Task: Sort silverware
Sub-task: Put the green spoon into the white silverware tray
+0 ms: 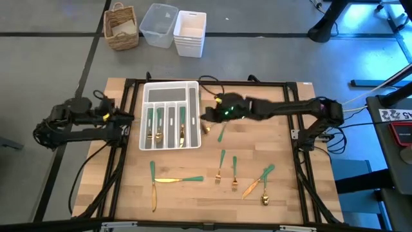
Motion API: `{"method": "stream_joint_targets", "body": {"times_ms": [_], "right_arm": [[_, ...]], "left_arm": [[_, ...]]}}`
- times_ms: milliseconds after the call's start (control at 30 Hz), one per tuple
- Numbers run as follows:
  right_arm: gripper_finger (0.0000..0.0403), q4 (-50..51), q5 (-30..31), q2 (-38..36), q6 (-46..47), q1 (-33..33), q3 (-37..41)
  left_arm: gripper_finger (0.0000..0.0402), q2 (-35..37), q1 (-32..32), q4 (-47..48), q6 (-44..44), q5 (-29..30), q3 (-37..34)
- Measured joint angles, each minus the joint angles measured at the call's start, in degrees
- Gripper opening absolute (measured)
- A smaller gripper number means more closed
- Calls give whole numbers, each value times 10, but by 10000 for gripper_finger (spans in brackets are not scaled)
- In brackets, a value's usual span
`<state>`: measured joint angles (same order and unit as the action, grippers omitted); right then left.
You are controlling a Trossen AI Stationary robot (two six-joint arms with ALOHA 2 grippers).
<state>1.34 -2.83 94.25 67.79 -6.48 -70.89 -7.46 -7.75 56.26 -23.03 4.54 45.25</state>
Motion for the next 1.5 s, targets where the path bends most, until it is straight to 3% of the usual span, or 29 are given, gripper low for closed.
{"method": "stream_joint_targets", "body": {"times_ms": [167, 300, 467, 667, 800, 1000, 1200, 1500], "right_arm": [[5, -125, 87, 72, 55, 50, -28], [5, -96, 110, 159, 65, 70, -116], [5, -63, 94, 276, 54, 73, -280], [5, 63, 104, 395, 13, 60, -485], [5, 128, 113, 444, 7, 50, -570], [5, 144, 143, 483, 10, 44, -601], [5, 152, 190, 489, 23, 46, -603], [5, 127, 221, 512, 6, 46, -604]], "left_arm": [[56, 38, 0, 2, 26, 0, 0], [56, 53, 0, 3, 35, 0, 0], [56, 56, 0, 2, 36, 0, 0], [56, 56, 0, 37, 45, -2, 0], [56, 56, 0, 58, 45, 0, 0], [56, 56, 0, 56, 83, 1, 0], [56, 56, 0, 46, 44, 1, 0], [56, 56, 0, 46, 56, 1, 0]]}}
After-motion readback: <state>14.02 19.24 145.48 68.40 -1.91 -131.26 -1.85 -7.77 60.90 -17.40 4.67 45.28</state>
